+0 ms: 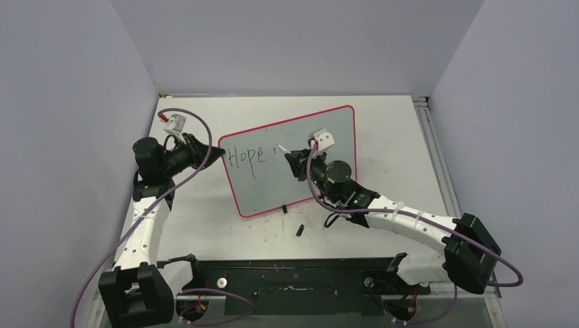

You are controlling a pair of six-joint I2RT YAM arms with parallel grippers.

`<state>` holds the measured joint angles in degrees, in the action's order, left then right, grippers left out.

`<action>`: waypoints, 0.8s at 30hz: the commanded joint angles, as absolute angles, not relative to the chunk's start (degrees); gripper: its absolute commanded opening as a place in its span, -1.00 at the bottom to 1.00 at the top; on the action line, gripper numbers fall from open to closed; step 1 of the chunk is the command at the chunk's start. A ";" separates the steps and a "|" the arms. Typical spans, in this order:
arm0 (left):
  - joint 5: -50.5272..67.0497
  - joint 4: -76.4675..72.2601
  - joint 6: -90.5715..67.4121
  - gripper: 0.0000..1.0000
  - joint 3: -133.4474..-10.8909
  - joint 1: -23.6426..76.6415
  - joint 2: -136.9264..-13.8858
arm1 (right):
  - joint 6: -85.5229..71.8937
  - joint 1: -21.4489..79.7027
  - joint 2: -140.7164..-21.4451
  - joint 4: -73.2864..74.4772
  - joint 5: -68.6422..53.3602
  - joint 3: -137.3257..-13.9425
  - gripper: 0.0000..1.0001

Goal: Write a sentence on the whiteboard

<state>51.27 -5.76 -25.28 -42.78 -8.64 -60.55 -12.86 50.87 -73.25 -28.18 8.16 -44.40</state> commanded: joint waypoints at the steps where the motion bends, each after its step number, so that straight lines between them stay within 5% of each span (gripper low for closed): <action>1: 51.84 -5.98 -25.09 -0.76 -44.38 -8.42 -60.03 | -13.27 50.38 -74.07 -30.19 8.38 -44.56 -0.89; 24: 51.90 -5.98 -25.14 -0.76 -44.34 -8.38 -59.94 | -15.01 50.19 -72.60 -28.25 9.89 -40.47 -0.89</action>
<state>51.20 -5.76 -25.28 -42.78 -8.64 -60.55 -13.98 50.61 -74.43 -28.49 8.14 -42.41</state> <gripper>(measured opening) 0.125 0.158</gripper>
